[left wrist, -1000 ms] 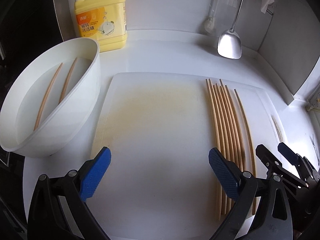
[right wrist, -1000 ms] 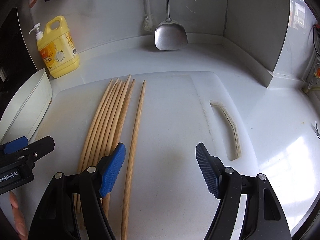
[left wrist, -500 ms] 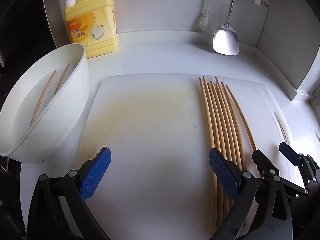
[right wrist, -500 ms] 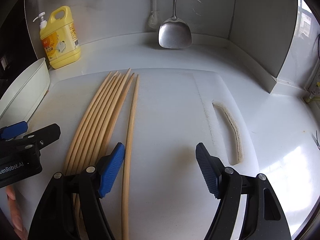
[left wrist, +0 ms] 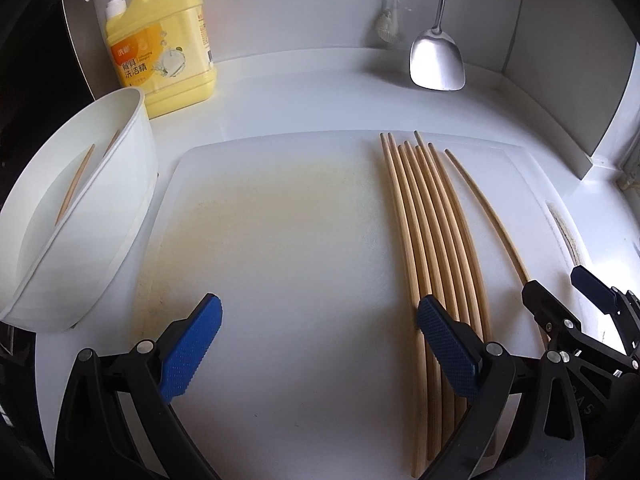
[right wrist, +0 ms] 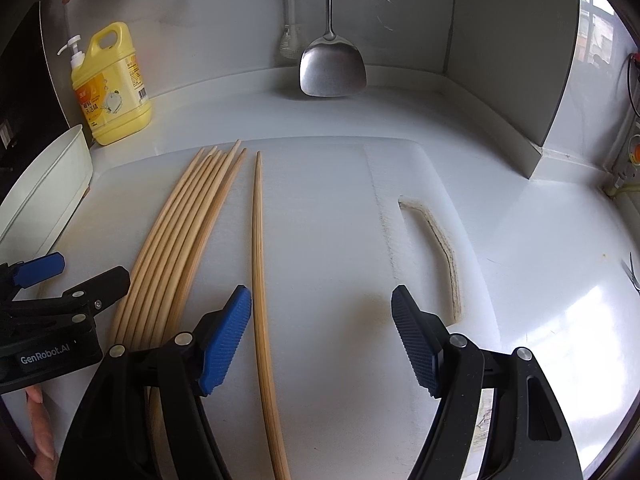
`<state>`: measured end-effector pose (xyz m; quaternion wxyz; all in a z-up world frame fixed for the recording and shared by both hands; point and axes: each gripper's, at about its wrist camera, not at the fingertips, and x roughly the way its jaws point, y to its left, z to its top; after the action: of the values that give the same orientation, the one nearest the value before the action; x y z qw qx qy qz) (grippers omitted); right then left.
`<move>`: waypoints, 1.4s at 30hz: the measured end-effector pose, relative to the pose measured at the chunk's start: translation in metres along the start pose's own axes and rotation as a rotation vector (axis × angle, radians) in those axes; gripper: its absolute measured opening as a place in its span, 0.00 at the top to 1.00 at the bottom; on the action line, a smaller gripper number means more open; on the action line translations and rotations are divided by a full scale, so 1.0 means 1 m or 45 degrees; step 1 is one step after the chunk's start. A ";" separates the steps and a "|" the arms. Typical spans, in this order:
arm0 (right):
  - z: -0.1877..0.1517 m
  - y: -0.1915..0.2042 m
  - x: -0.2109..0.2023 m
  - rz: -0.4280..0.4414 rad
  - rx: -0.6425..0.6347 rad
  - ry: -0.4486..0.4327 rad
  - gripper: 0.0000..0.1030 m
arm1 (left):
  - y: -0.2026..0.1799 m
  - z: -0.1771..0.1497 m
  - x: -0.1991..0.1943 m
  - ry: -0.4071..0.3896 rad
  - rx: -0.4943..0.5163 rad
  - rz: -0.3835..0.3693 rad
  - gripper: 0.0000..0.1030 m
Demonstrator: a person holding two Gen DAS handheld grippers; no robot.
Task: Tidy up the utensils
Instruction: 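Move both open tools back to the chopsticks on the cutting board, then close the left tool on a chopstick while the right tool grasps another chopstick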
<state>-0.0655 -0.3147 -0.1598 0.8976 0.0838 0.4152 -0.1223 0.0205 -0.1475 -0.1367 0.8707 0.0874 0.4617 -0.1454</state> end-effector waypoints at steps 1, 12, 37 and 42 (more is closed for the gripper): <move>0.000 0.000 0.000 0.004 -0.001 -0.004 0.33 | 0.000 0.000 0.000 -0.001 0.002 0.001 0.06; 0.000 -0.001 0.000 0.012 -0.001 -0.005 0.33 | 0.000 0.002 0.003 0.013 -0.011 -0.004 0.05; 0.006 0.007 0.005 0.027 -0.034 -0.002 0.33 | 0.004 0.005 0.013 0.030 -0.054 0.032 0.05; 0.008 0.006 0.007 0.015 -0.038 0.001 0.33 | 0.019 0.005 0.013 0.028 -0.087 0.038 0.05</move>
<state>-0.0534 -0.3120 -0.1598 0.8993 0.0727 0.4168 -0.1108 0.0376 -0.1336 -0.1449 0.8701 0.0659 0.4746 -0.1156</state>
